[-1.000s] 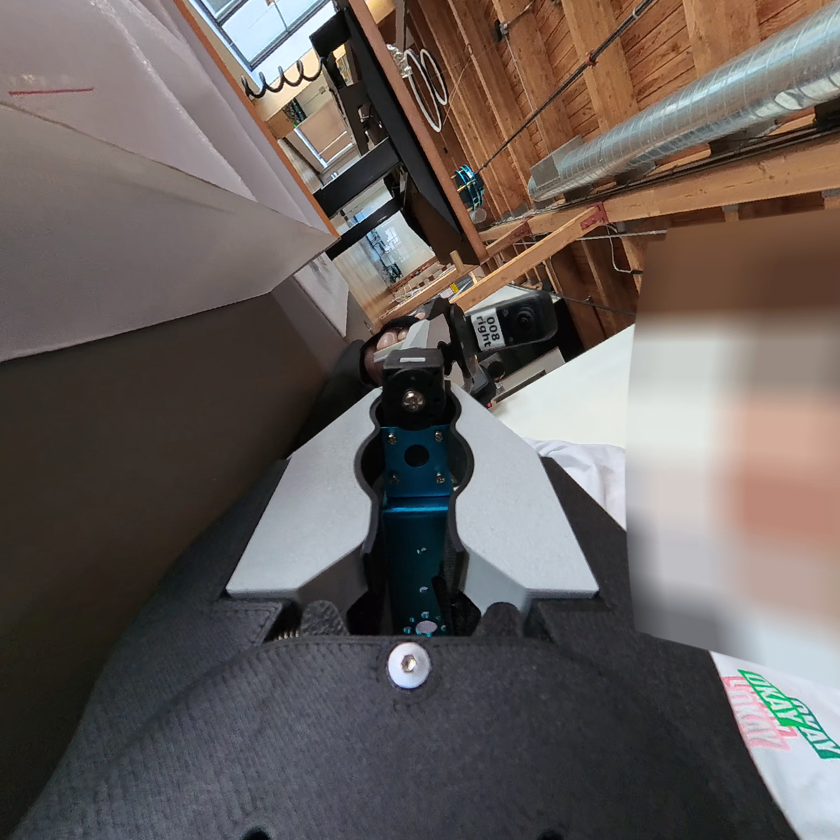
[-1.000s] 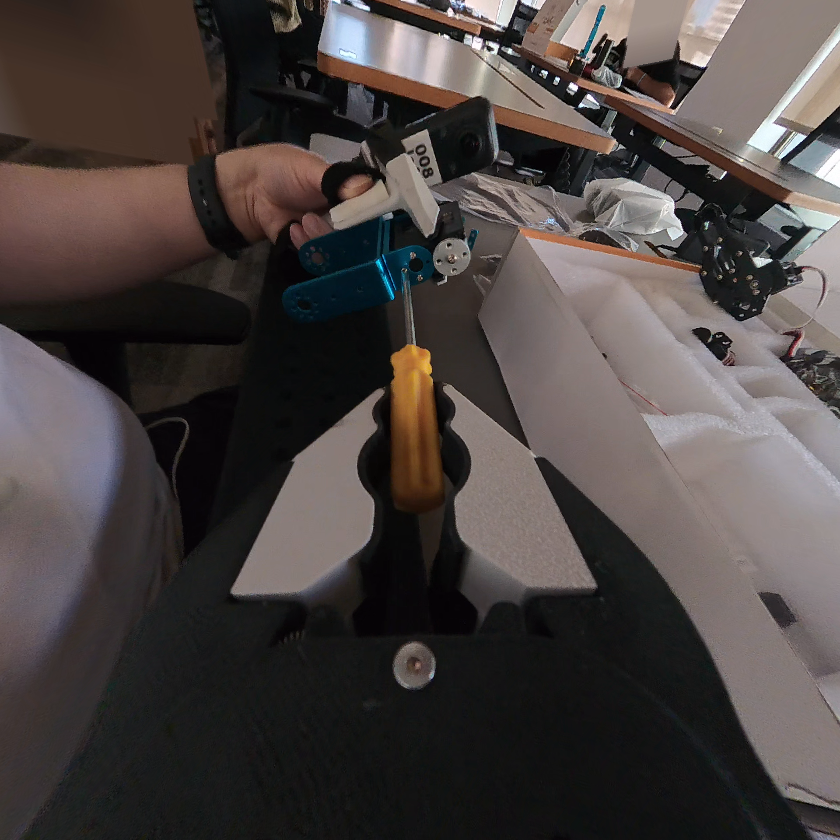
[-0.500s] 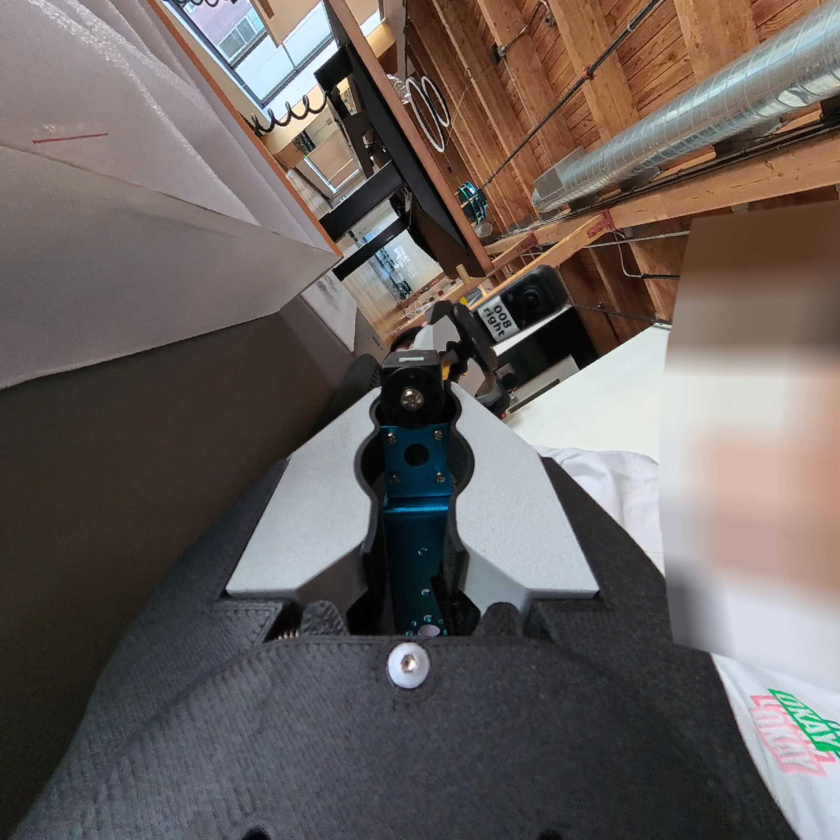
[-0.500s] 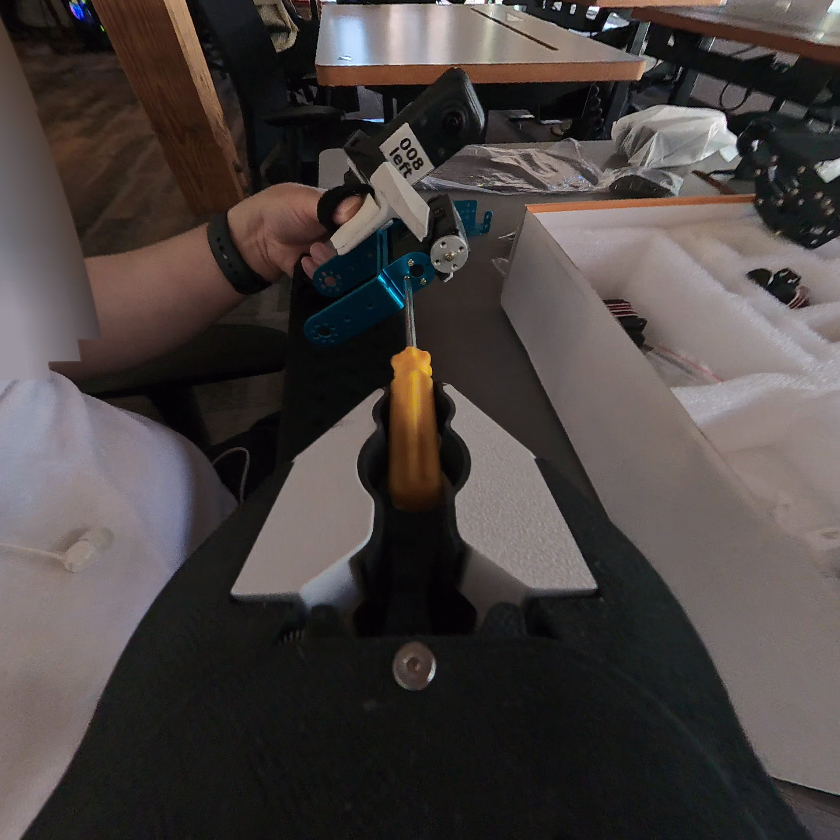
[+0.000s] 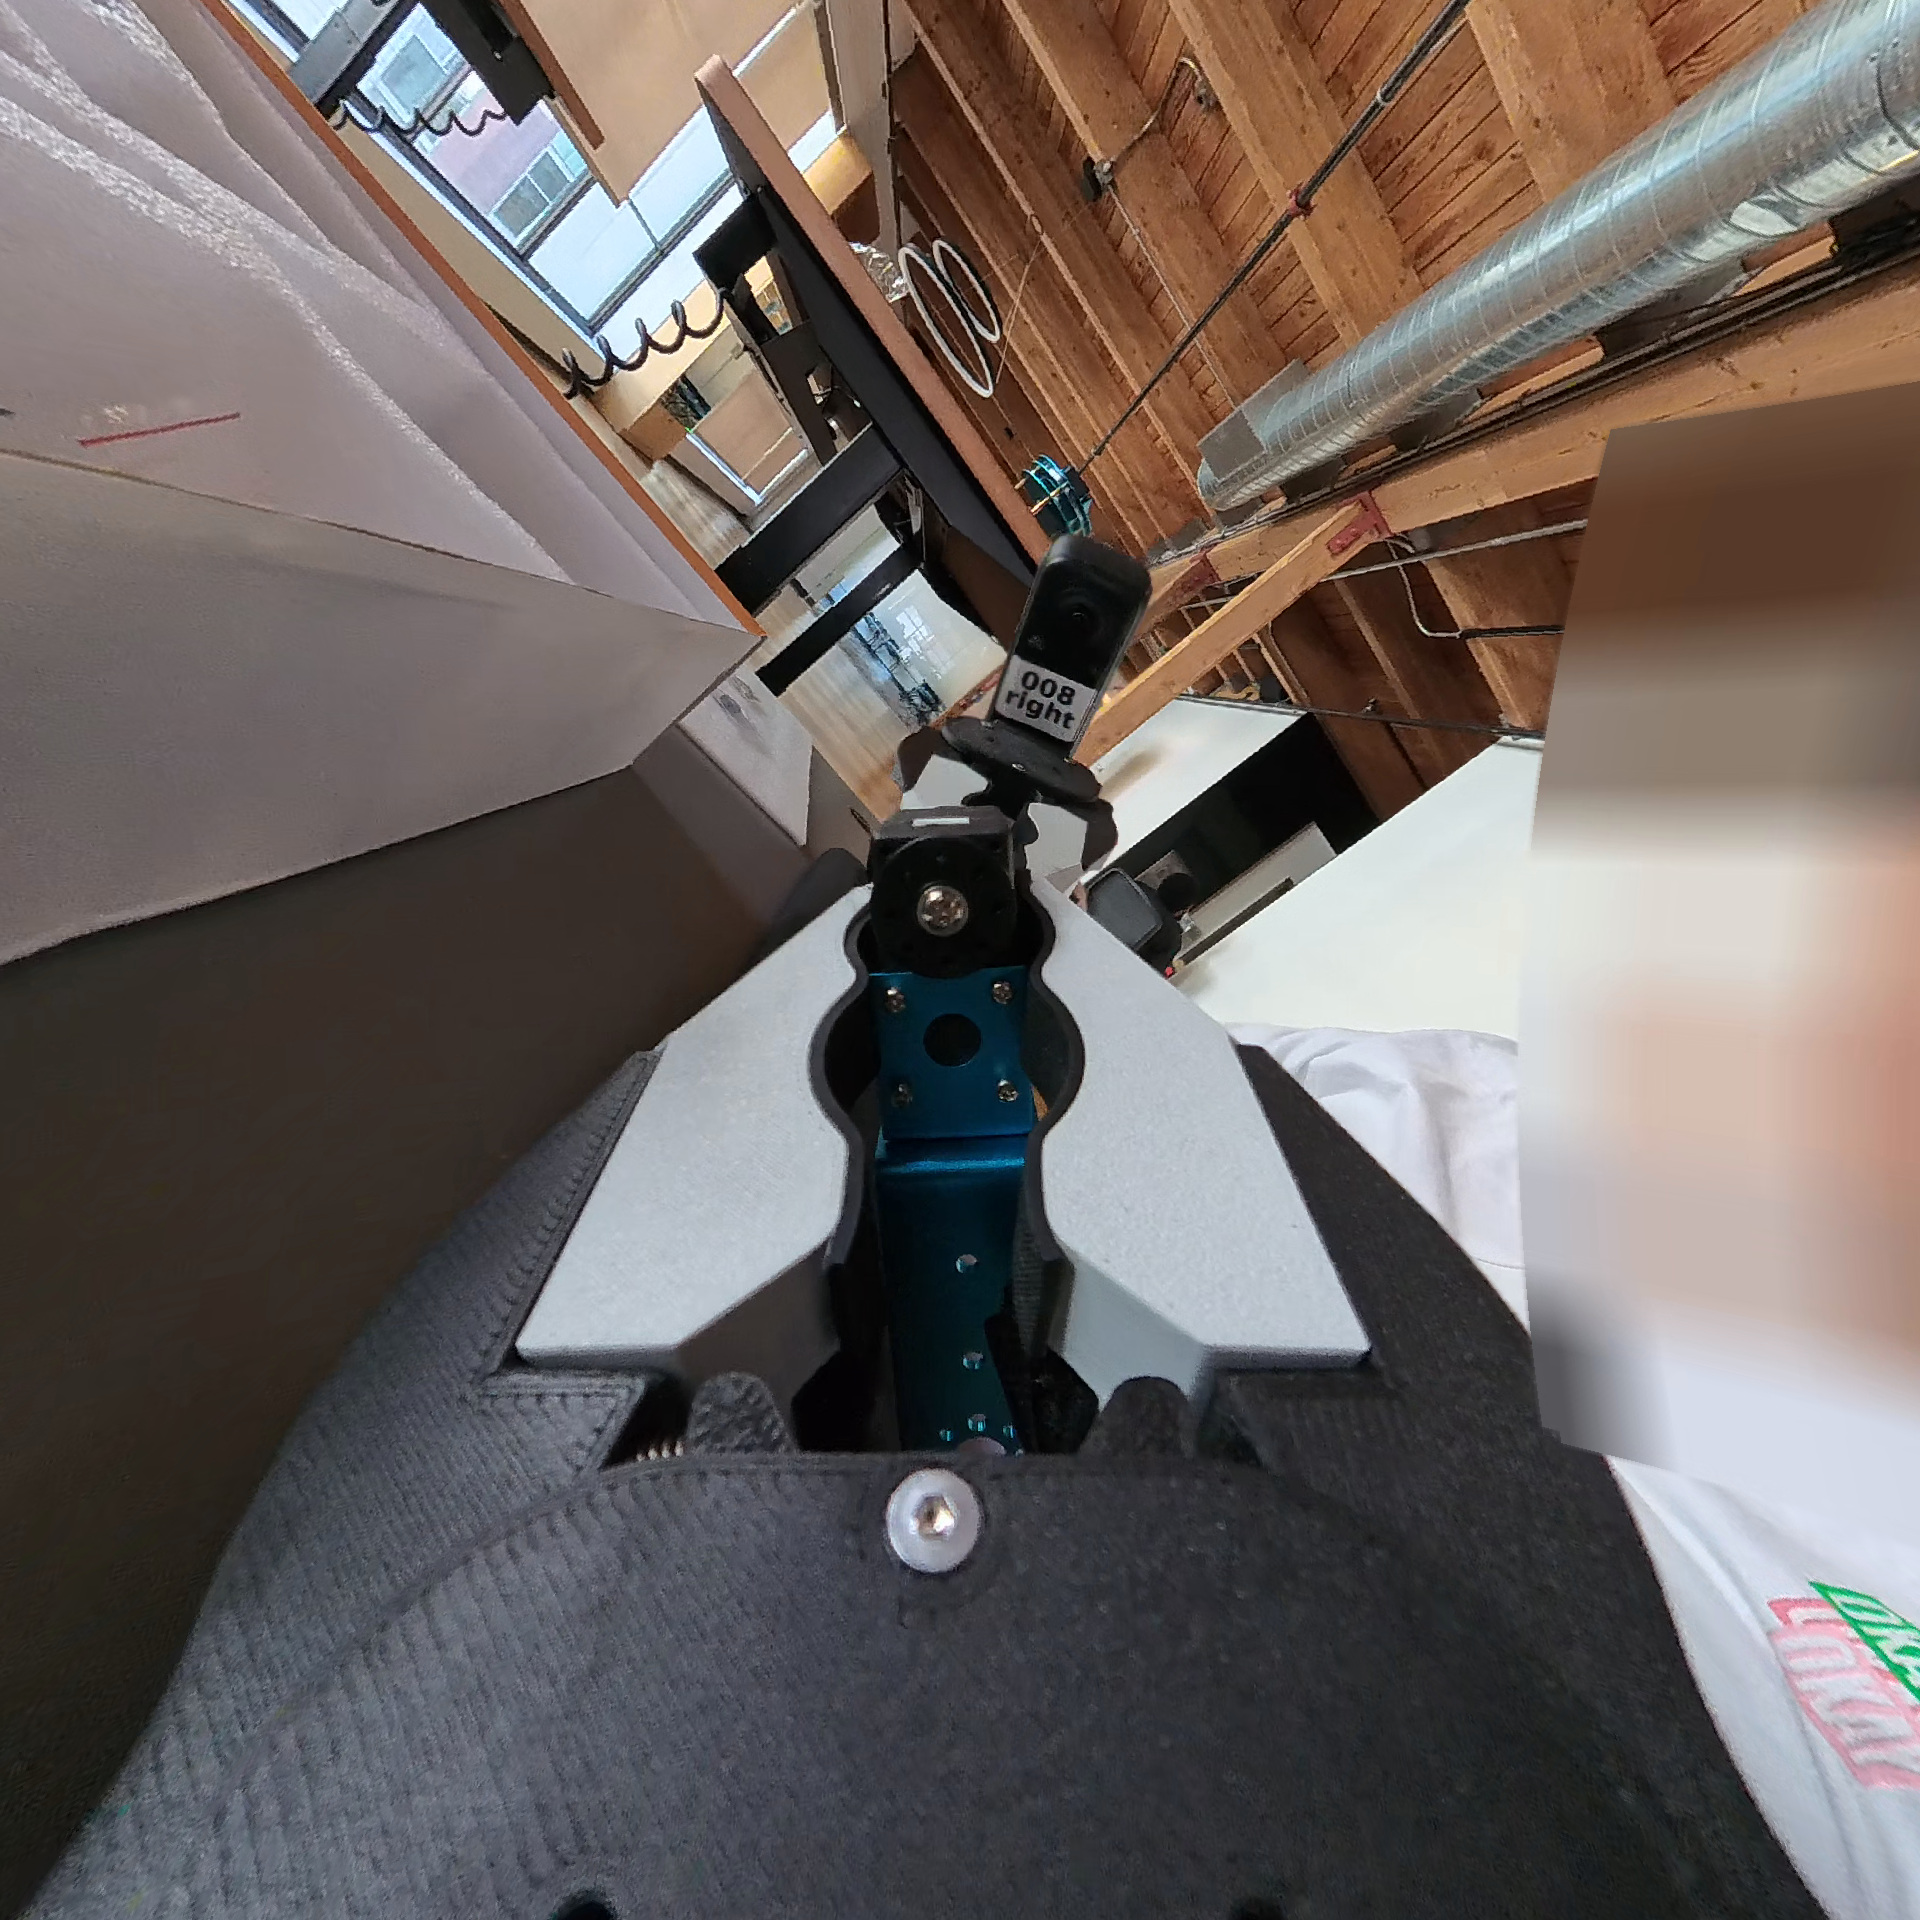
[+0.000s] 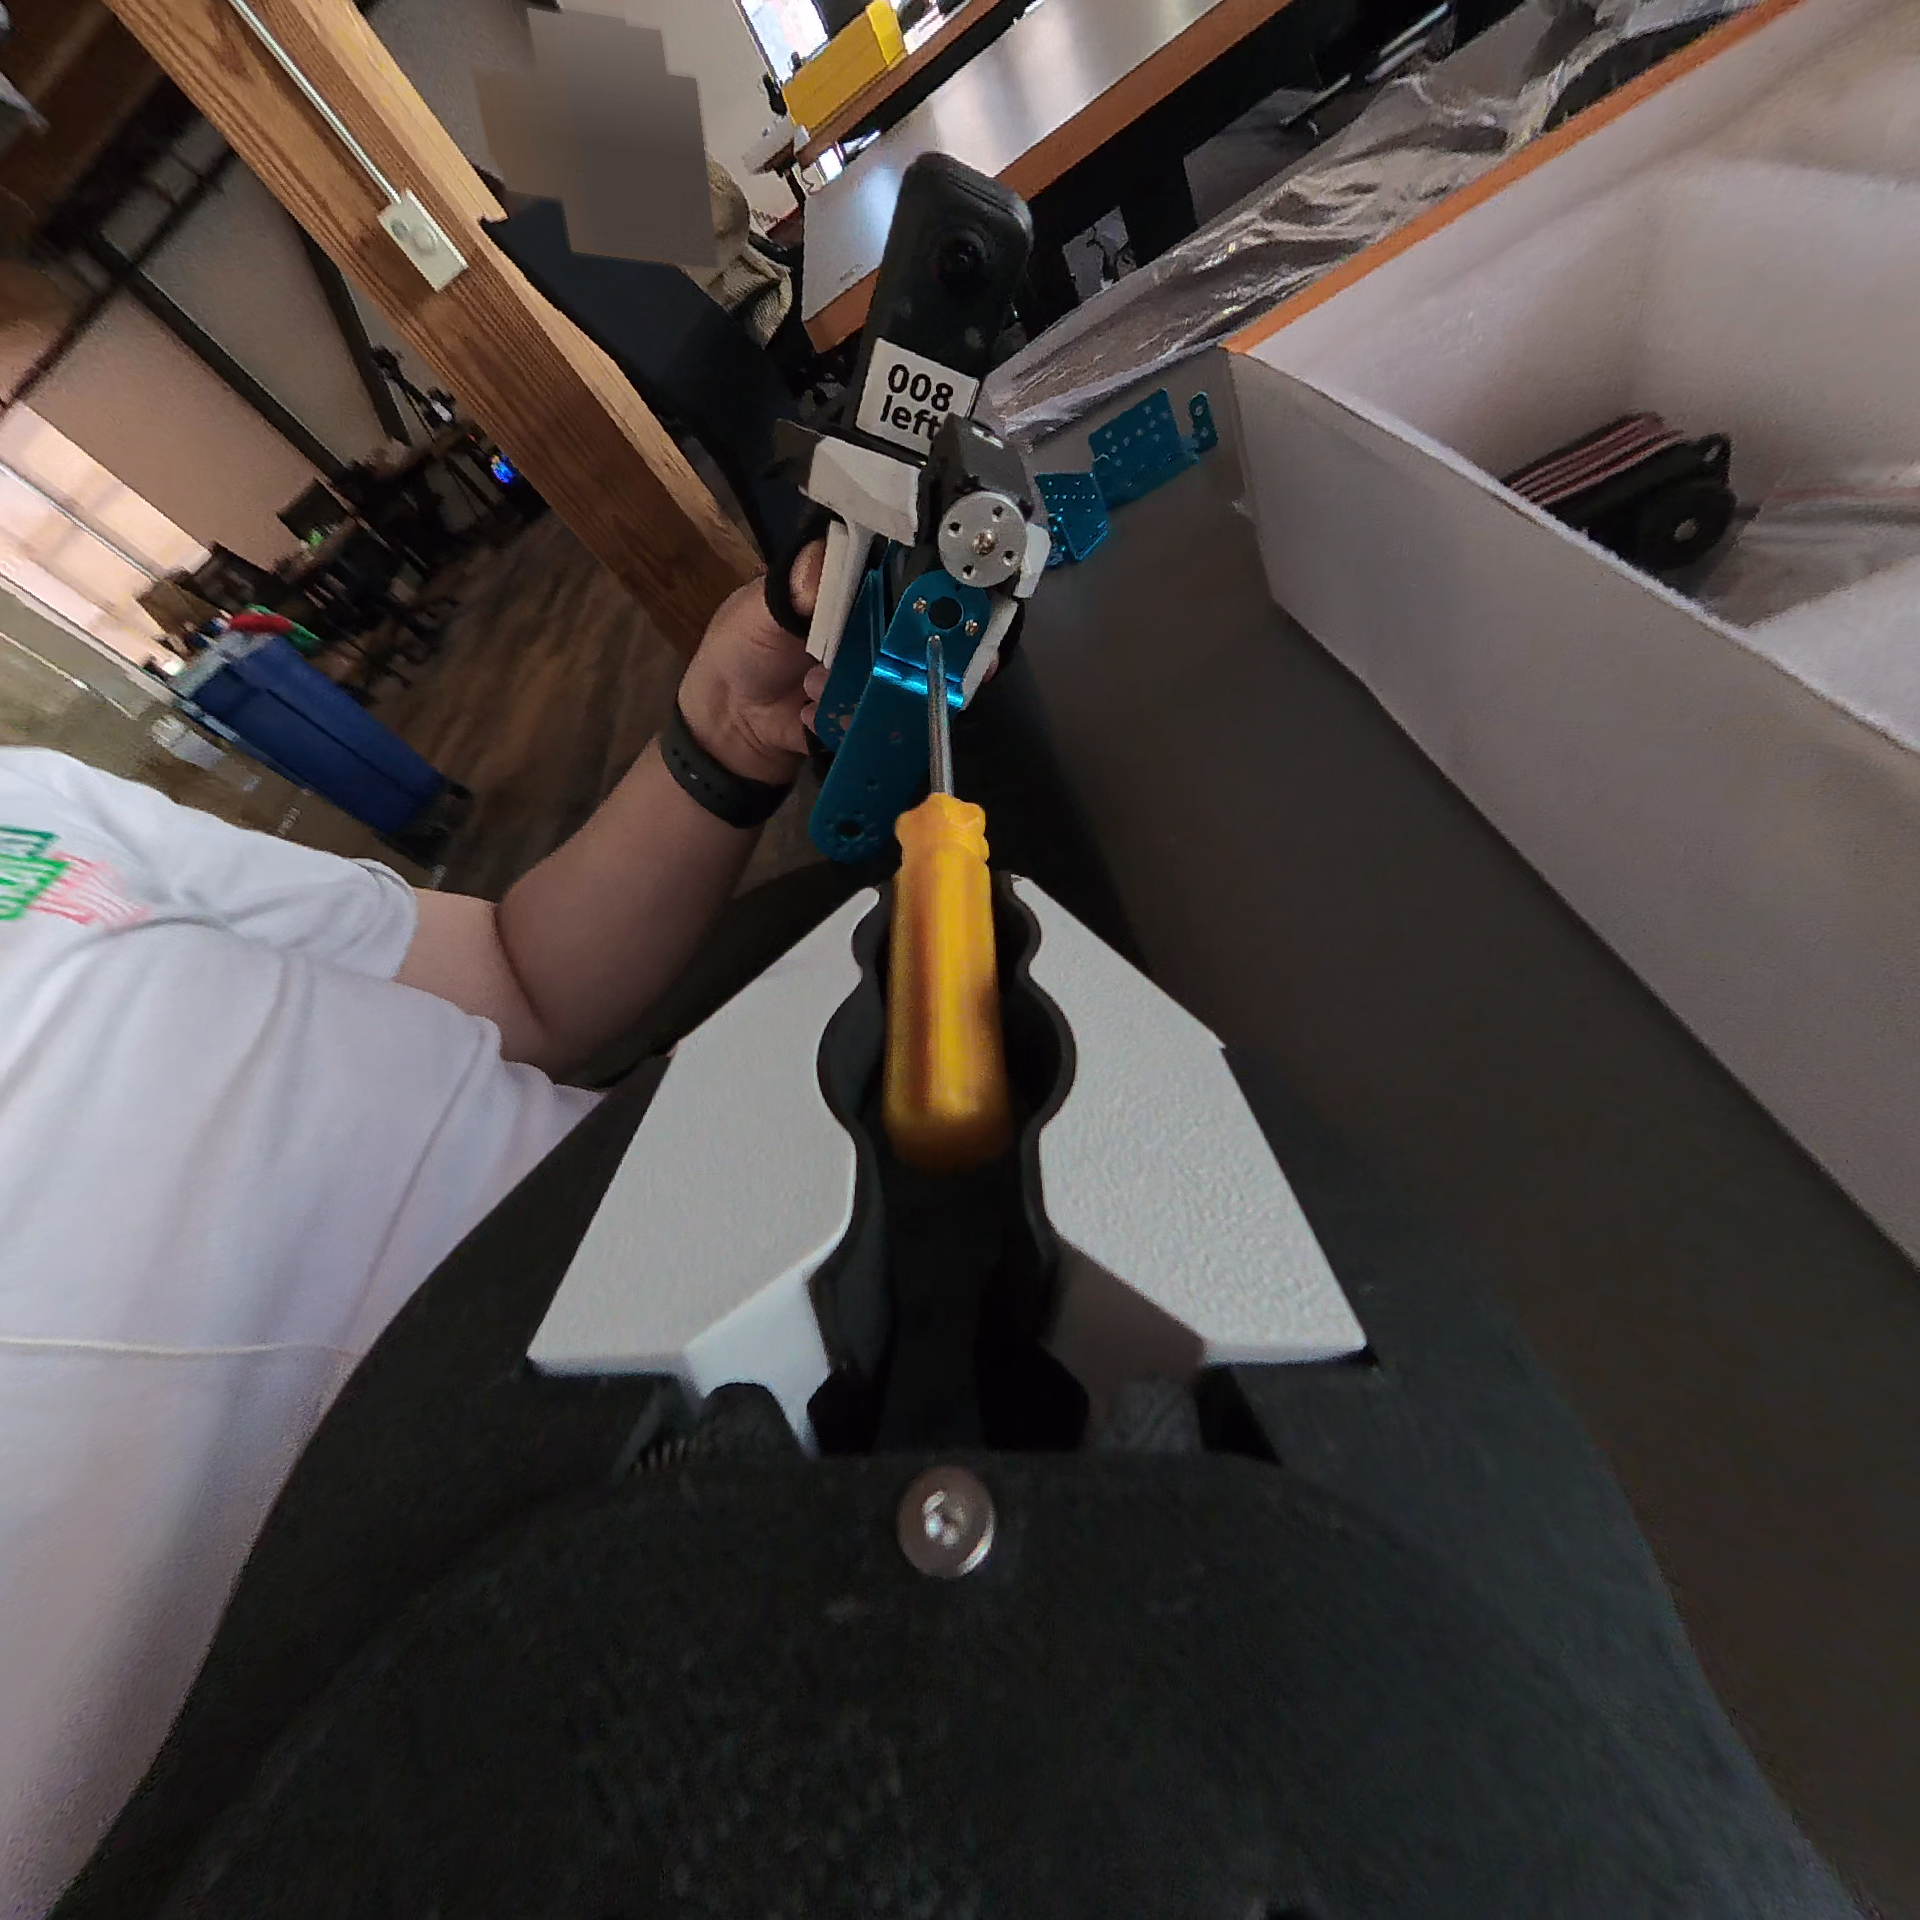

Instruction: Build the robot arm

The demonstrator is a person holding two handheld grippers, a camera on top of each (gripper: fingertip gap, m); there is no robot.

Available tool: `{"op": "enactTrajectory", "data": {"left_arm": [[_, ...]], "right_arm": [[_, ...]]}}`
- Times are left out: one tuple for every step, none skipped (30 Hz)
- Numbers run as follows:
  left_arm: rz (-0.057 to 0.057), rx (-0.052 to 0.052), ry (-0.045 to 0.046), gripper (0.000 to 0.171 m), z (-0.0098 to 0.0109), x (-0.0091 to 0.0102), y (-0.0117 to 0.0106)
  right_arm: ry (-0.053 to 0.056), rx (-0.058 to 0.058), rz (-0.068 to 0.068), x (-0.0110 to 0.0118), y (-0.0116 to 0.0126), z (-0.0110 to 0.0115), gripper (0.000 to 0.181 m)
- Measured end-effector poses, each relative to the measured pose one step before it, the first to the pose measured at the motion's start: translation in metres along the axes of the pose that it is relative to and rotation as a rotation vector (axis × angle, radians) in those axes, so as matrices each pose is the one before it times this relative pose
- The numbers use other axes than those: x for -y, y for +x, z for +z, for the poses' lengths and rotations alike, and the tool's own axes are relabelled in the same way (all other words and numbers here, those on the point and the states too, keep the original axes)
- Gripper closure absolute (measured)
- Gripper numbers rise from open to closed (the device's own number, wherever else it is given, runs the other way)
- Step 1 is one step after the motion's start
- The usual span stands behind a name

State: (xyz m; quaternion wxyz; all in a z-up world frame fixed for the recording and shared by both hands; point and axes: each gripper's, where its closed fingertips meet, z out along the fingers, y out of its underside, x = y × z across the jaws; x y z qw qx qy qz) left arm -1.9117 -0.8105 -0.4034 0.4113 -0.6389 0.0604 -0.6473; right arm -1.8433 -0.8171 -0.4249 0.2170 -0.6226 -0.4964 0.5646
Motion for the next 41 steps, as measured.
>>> {"op": "enactTrajectory", "data": {"left_arm": [[0.0043,0.0019,0.00011,0.150,-0.00006,-0.00011,0.00007],[0.0014,-0.0006,0.00048,0.150,-0.00002,0.00006,0.00026],[0.0025,0.0039,0.00151,0.150,-0.00004,0.00025,-0.00046],[0.0058,0.0008,0.00010,0.150,-0.00007,-0.00005,0.00033],[0.0041,0.0031,-0.00010,0.150,0.00006,-0.00012,-0.00013],[0.0039,0.0055,0.00196,0.150,0.00009,0.00016,-0.00055],[0.0036,0.0002,0.00007,0.150,-0.00007,0.00007,0.00021],[0.0022,0.0059,-0.00093,0.150,0.00009,-0.00016,-0.00073],[0.0032,0.0039,0.00068,0.150,0.00011,0.00017,-0.00033],[0.0034,0.0001,0.00003,0.150,-0.00005,-0.00011,0.00024],[0.0031,0.0002,-0.00213,0.150,0.00008,-0.00031,0.00024],[0.0035,0.0026,-0.00152,0.150,0.00016,-0.00033,-0.00003],[0.0045,0.0002,-0.00259,0.150,0.00024,-0.00039,0.00025],[0.0028,-0.0010,-0.00282,0.150,0.00024,-0.00049,0.00033],[0.0031,0.0024,-0.00104,0.150,0.00014,-0.00021,-0.00015],[0.0020,-0.0024,-0.00049,0.150,0.00009,-0.00009,0.00058],[0.0029,0.0003,0.00016,0.150,0.00005,0.00005,0.00013],[0.0035,0.0025,-0.00024,0.150,-0.00007,-0.00013,-0.00010],[0.0021,0.0021,-0.00057,0.150,0.00007,-0.00016,-0.00011],[0.0037,0.0021,-0.00114,0.150,0.00015,-0.00015,-0.00006],[0.0044,0.0024,-0.00073,0.150,0.00010,-0.00015,0.00004],[0.0040,0.0045,-0.00118,0.150,0.00023,-0.00020,-0.00039],[0.0042,0.0035,-0.00282,0.150,0.00017,-0.00046,-0.00012],[0.0038,-0.0015,-0.00130,0.150,0.00014,-0.00027,0.00065],[-0.0001,-0.0060,0.00114,0.150,-0.00004,0.00021,0.00096],[-0.0108,-0.0052,0.00285,0.150,-0.00011,0.00058,-0.00012],[-0.0131,-0.0033,0.00307,0.150,-0.00014,0.00077,-0.00075],[-0.0011,-0.0086,0.00269,0.150,-0.00023,0.00070,0.00081],[0.0049,-0.0077,0.00576,0.150,-0.00023,0.00098,0.00139],[-0.0040,-0.0072,0.01051,0.150,-0.00091,0.00145,0.00087],[-0.0159,-0.0016,0.01080,0.150,-0.00163,0.00138,-0.00081],[-0.0262,-0.0135,0.01374,0.150,-0.00177,0.00204,0.00008],[-0.0305,-0.0264,0.01156,0.150,-0.00186,0.00197,0.00160],[-0.0282,-0.0234,0.00443,0.151,-0.00131,0.00111,0.00130],[-0.0204,-0.0112,0.00230,0.151,-0.00059,0.00062,0.00013],[-0.0187,-0.0053,-0.00311,0.151,0.00019,-0.00023,-0.00059],[-0.0193,-0.0104,-0.01216,0.150,0.00071,-0.00159,0.00000],[-0.0183,-0.0154,-0.01407,0.150,0.00094,-0.00165,0.00090],[-0.0146,-0.0035,-0.00675,0.150,0.00071,-0.00067,-0.00063],[-0.0096,0.0129,-0.00168,0.150,0.00027,-0.00013,-0.00266],[-0.0096,0.0086,-0.00594,0.150,0.00031,-0.00075,-0.00187]], "right_arm": [[0.0024,0.0104,0.0304,-0.00046,-0.00029,0.00013,0.164],[0.0028,0.0094,0.0317,-0.00034,-0.00037,0.00028,0.164],[0.0020,0.0082,0.0325,-0.00050,0.00009,0.00021,0.164],[0.0020,0.0112,0.0290,-0.00045,-0.00030,0.00011,0.164],[0.0019,0.0093,0.0351,-0.00063,0.00003,0.00013,0.164],[0.0034,0.0109,0.0374,-0.00013,0.00004,0.00009,0.164],[0.0006,0.0117,0.0298,-0.00068,-0.00010,0.00014,0.164],[0.0008,0.0068,0.0314,-0.00043,0.00051,0.00007,0.164],[0.0031,0.0080,0.0242,-0.00013,-0.00022,0.00006,0.164],[0.0007,0.0090,0.0235,-0.00056,-0.00035,0.00005,0.164],[-0.0002,0.0096,0.0247,-0.00056,-0.00017,-0.00011,0.164],[0.0009,0.0080,0.0220,-0.00063,0.00004,-0.00013,0.164],[-0.0009,0.0112,0.0216,-0.00060,-0.00035,-0.00015,0.164],[-0.0013,0.0071,0.0181,-0.00053,-0.00010,-0.00018,0.165],[0.0001,0.0059,0.0160,-0.00030,-0.00015,-0.00016,0.165],[-0.0015,0.0097,0.0224,-0.00039,-0.00051,0.00004,0.165],[0.0003,0.0070,0.0185,-0.00006,-0.00004,-0.00006,0.164],[-0.0013,0.0072,0.0207,-0.00039,0.00000,0.00007,0.164],[-0.0005,0.0084,0.0232,-0.00011,0.00011,-0.00010,0.164],[-0.0009,0.0109,0.0270,-0.00039,0.00002,-0.00007,0.164],[0.0001,0.0115,0.0294,-0.00018,0.00012,-0.00018,0.164],[-0.0017,0.0075,0.0244,-0.00052,0.00045,-0.00009,0.164],[-0.0041,0.0077,0.0224,-0.00060,0.00009,-0.00021,0.164],[-0.0035,0.0085,0.0146,-0.00014,-0.00065,-0.00023,0.164],[-0.0030,0.0043,0.0011,0.00016,-0.00076,-0.00014,0.164],[0.0011,-0.0066,-0.0139,0.00090,-0.00017,-0.00019,0.164],[0.0037,-0.0127,-0.0312,0.00125,-0.00022,-0.00012,0.164],[-0.0025,-0.0122,-0.0435,0.00082,-0.00089,-0.00002,0.164],[0.0021,-0.0102,-0.0514,0.00165,-0.00192,-0.00025,0.164],[0.0099,-0.0020,-0.0667,0.00292,-0.00370,-0.00088,0.164],[0.0023,-0.0183,-0.0534,0.00231,-0.00117,-0.00223,0.164],[0.0047,-0.0250,-0.0626,0.00317,0.00020,-0.00296,0.164],[0.0178,-0.0089,-0.0933,0.00498,-0.00246,-0.00303,0.164],[0.0149,-0.0161,-0.1335,0.00439,-0.00191,-0.00274,0.164],[0.0112,-0.0621,-0.1608,0.00339,0.00362,-0.00275,0.164],[0.0108,-0.0676,-0.1814,0.00250,0.00298,-0.00205,0.164],[-0.0037,-0.0671,-0.1896,0.00019,0.00253,-0.00098,0.164],[-0.0141,-0.0701,-0.1693,-0.00167,0.00279,0.00017,0.164],[-0.0258,-0.0358,-0.1425,-0.00388,-0.00148,0.00220,0.164],[-0.0191,-0.0149,-0.0873,-0.00338,-0.00329,0.00336,0.164],[0.0011,0.0044,-0.0462,-0.00110,-0.00514,0.00325,0.164]]}}
